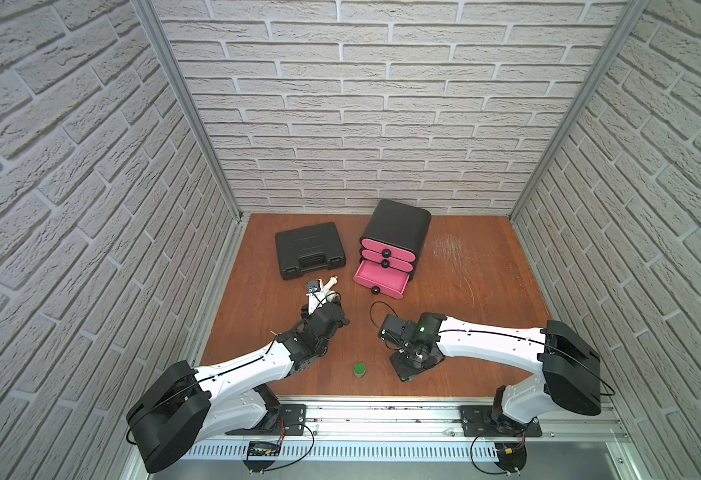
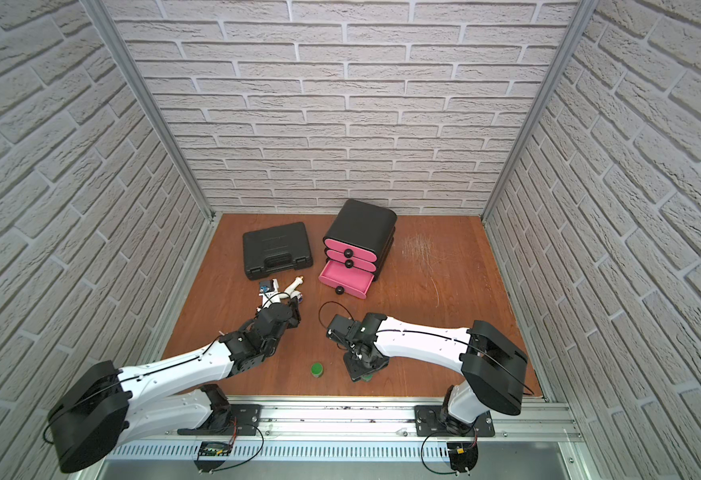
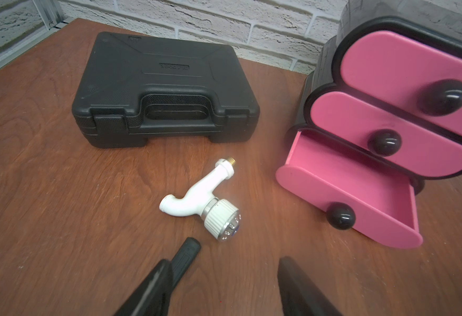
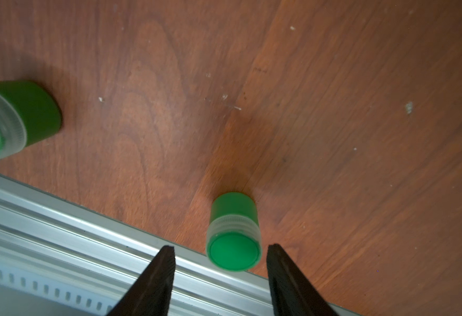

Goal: Put the paint cans in the drawer according to color
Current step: Pick up the paint can at the center of the board.

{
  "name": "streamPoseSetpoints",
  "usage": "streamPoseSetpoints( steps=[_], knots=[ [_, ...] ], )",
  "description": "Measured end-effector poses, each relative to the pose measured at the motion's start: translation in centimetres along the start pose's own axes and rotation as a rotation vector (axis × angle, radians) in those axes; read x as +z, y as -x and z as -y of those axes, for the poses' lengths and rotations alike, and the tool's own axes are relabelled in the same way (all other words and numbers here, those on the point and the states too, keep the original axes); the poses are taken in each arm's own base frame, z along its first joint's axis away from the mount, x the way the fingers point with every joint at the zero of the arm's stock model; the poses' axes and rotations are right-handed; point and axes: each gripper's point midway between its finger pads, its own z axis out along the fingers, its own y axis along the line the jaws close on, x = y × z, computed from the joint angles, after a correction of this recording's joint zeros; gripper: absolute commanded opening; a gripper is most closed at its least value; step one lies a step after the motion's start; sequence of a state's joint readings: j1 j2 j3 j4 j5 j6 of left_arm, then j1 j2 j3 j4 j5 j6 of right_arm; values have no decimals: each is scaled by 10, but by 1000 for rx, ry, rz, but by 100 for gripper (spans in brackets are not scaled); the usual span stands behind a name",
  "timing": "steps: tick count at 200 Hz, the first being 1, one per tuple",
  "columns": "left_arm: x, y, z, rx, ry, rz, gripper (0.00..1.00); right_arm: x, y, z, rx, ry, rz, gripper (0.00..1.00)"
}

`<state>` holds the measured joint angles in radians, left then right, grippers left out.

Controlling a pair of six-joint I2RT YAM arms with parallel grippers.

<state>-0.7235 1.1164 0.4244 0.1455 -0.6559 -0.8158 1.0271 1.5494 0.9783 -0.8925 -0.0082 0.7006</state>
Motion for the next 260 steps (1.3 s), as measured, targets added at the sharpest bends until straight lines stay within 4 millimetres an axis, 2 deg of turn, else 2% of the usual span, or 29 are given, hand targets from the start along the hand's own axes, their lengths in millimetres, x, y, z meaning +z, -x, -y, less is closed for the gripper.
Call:
streamPoseSetpoints(
  steps=[112, 260],
  knots=[
    [-2, 1, -2, -8, 0, 3, 64, 13, -5, 2, 37, -42, -36, 44],
    [-2, 0, -2, -17, -1, 0, 62, 18, -5, 0, 45, -42, -52, 41]
  ],
)
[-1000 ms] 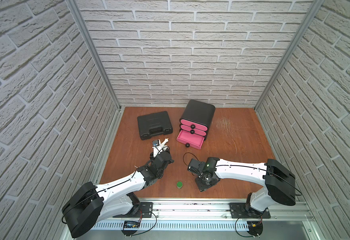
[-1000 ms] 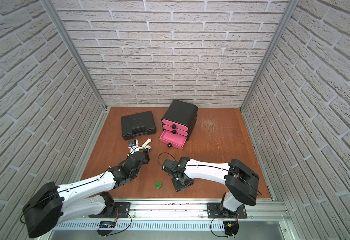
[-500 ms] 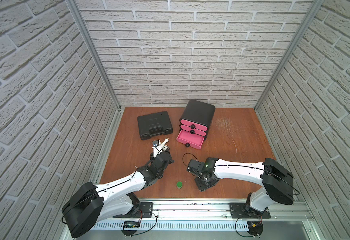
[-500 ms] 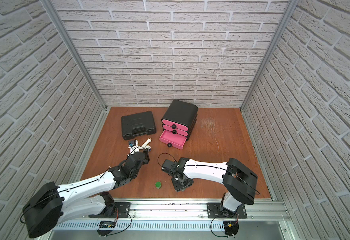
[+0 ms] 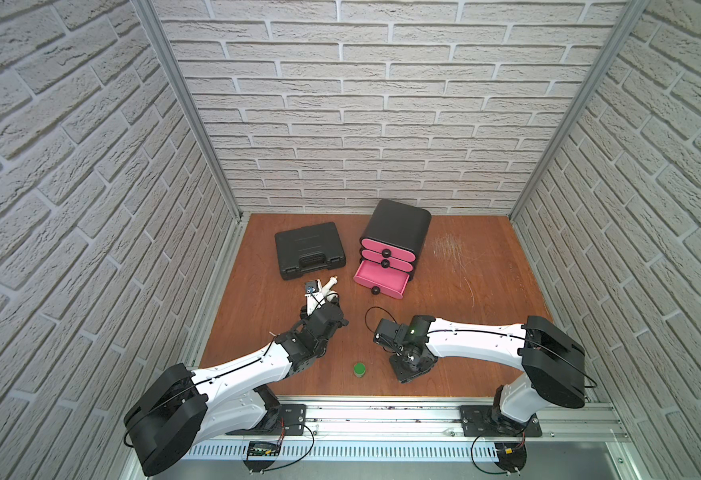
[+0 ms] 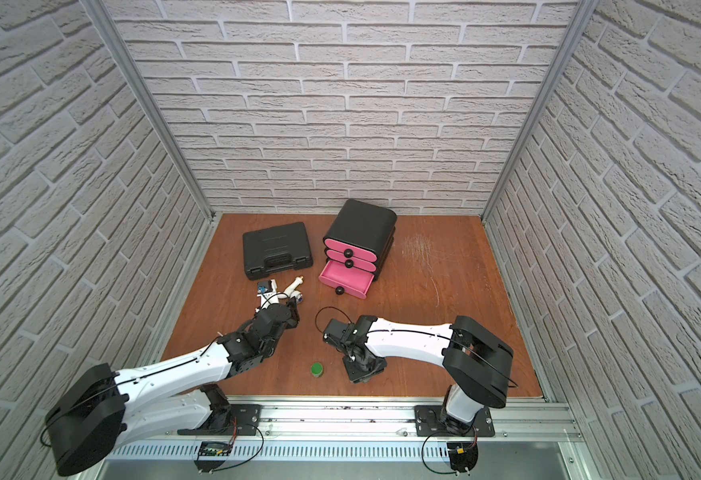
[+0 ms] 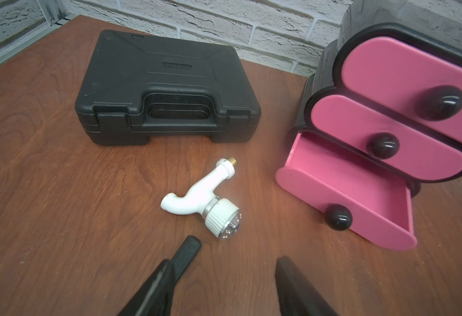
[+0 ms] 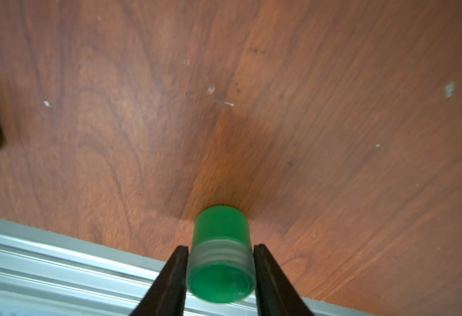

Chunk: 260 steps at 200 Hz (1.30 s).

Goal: Put the paint cans in the drawer according to color
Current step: Pick up the paint can at the center of the board, then place the paint can in the drawer.

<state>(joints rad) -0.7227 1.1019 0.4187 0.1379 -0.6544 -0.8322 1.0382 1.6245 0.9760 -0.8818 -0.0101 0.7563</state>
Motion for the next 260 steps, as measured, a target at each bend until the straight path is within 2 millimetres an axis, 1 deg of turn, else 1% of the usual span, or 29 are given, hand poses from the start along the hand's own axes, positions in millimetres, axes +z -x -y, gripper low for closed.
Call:
streamPoseSetpoints(
  steps=[30, 60, 81, 102, 122, 137, 148, 175, 197, 210, 232, 248, 260],
  knots=[
    [0, 0, 0, 0, 0, 0, 62, 1, 0, 0, 0, -1, -5, 39],
    [0, -1, -1, 2, 2, -2, 62, 1, 0, 0, -1, -1, -5, 34],
    [0, -1, -1, 3, 3, -2, 62, -1, -1, 0, -3, -7, -9, 33],
    [-1, 0, -2, 1, 3, 0, 62, -11, 4, 0, -11, -20, 1, 33],
    [-2, 3, -6, -6, 12, 3, 62, -28, 17, -1, -20, -20, 33, 33],
    [-3, 5, -10, -14, 21, 4, 62, -44, 32, 1, -17, -13, 63, 33],
    [-4, 7, -14, -22, 28, 4, 62, -56, 46, 7, -4, -8, 88, 33],
    [-7, 8, -22, -41, 40, 1, 62, -93, 88, 24, 40, 9, 168, 33],
    [-8, 4, -27, -45, 46, -12, 62, -114, 127, 34, 66, 12, 224, 33],
    [-9, 2, -30, -47, 52, -19, 62, -123, 150, 39, 75, 2, 248, 33],
    [-12, 0, -36, -46, 62, -32, 62, -130, 184, 38, 68, -17, 284, 33],
    [-15, 1, -39, -47, 65, -35, 62, -130, 203, 36, 64, -30, 302, 33],
    [-17, 2, -40, -49, 64, -34, 62, -126, 212, 38, 66, -42, 301, 33]
  ],
)
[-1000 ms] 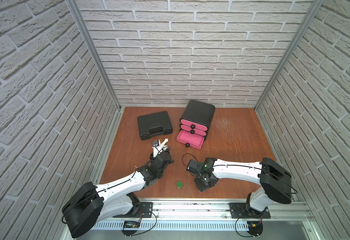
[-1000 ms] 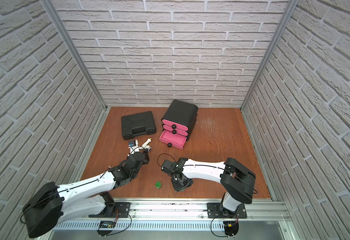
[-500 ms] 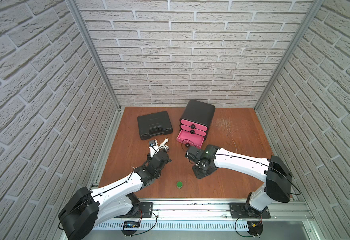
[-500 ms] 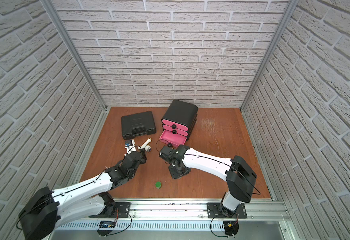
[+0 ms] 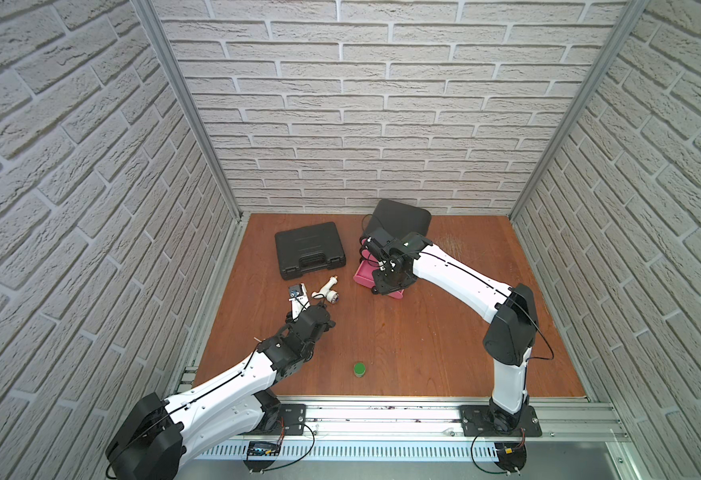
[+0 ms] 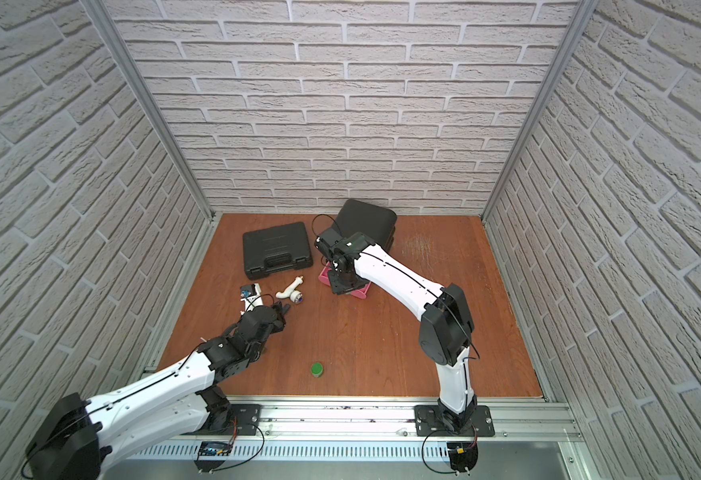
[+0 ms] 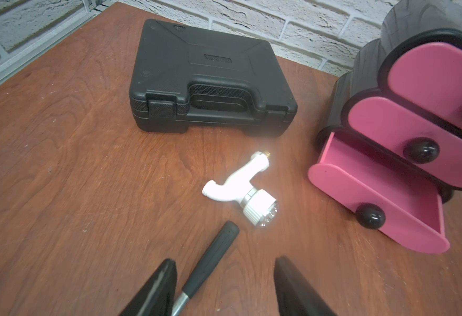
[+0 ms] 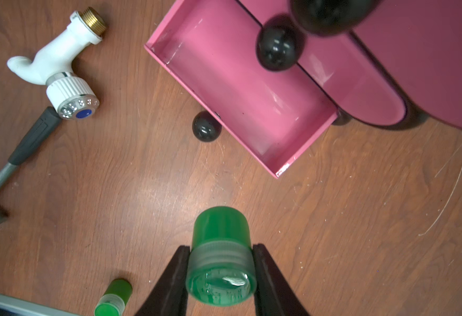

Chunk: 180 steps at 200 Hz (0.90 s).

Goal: Put the paint cans in the drawer according to color
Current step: Place the paint can in the drawer.

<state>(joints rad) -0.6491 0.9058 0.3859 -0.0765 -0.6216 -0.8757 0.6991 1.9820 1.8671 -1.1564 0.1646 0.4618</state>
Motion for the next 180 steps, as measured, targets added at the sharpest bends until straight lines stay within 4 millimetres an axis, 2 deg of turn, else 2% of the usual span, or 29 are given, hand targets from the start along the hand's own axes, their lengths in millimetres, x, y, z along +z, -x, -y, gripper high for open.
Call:
streamPoseSetpoints(
  steps=[26, 57, 98, 180],
  knots=[
    [-5, 1, -4, 1, -1, -4, 62, 22, 9, 3, 11, -24, -22, 33],
    [-7, 3, -8, -3, 6, -2, 62, 41, 21, 19, 48, -58, -34, 33],
    [-5, 0, -11, 5, 23, -14, 62, 45, 27, 30, 60, -78, -27, 33],
    [-4, -2, -11, 8, 24, -19, 61, 57, 38, 26, 28, -84, 18, 35]
  ],
)
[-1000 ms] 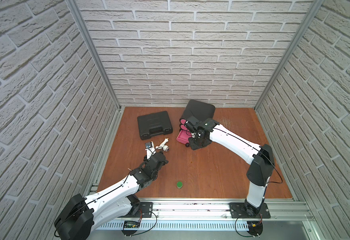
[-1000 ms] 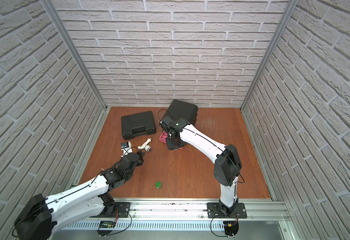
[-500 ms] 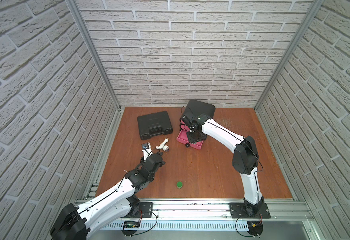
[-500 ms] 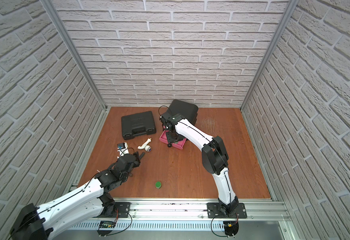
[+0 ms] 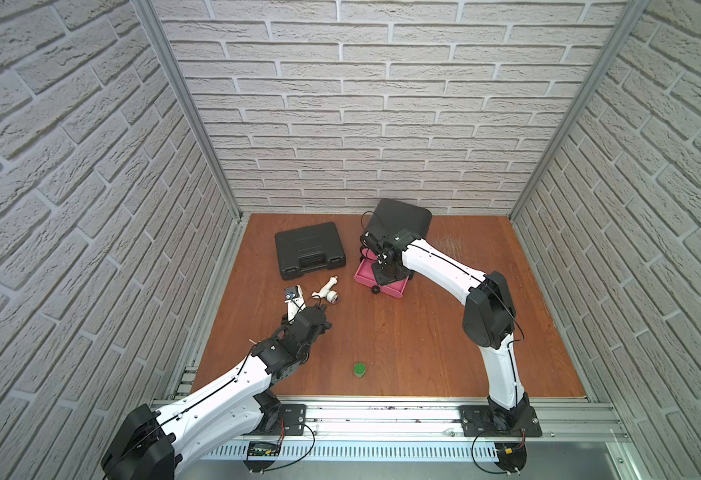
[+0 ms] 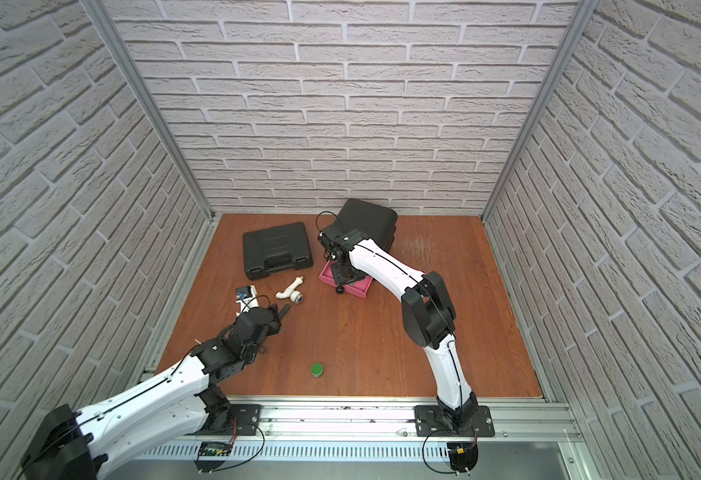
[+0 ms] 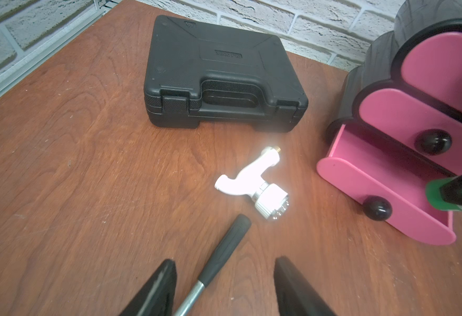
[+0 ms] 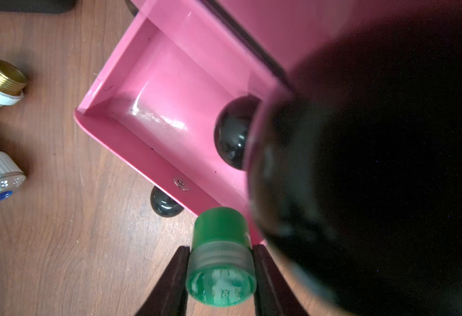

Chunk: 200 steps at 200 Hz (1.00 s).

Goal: Put the paint cans in the drawer according to color
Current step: Place the paint can in the drawer.

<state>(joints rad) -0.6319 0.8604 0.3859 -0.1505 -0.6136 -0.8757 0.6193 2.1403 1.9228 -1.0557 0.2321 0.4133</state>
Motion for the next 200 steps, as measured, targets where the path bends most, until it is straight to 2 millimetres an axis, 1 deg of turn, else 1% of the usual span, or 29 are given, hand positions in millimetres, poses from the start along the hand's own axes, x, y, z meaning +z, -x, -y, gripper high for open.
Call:
streamPoseSetpoints(
  steps=[24, 38, 60, 70, 108, 161, 174, 200],
  knots=[
    [0, 0, 0, 1, 1, -2, 61, 9, 7, -2, -15, -10, 53, 35],
    [1, -1, 0, 4, 3, -4, 61, 16, 7, -3, -30, -16, 75, 35],
    [1, -3, 0, 7, 5, -9, 61, 31, -7, 2, -61, -54, 54, 35],
    [2, -3, 0, 7, 5, -10, 61, 29, -6, 4, -64, -62, 72, 35],
    [2, -3, 0, 8, 6, -12, 61, 28, -13, 9, -83, -86, 88, 36],
    [2, -5, -1, 13, 10, -17, 61, 28, -14, 11, -86, -99, 106, 55],
    [2, -5, -1, 19, 8, -18, 61, 28, -14, 11, -87, -99, 106, 57],
    [1, -5, 2, 53, -15, -27, 60, 28, -14, 11, -89, -99, 108, 58]
  ],
)
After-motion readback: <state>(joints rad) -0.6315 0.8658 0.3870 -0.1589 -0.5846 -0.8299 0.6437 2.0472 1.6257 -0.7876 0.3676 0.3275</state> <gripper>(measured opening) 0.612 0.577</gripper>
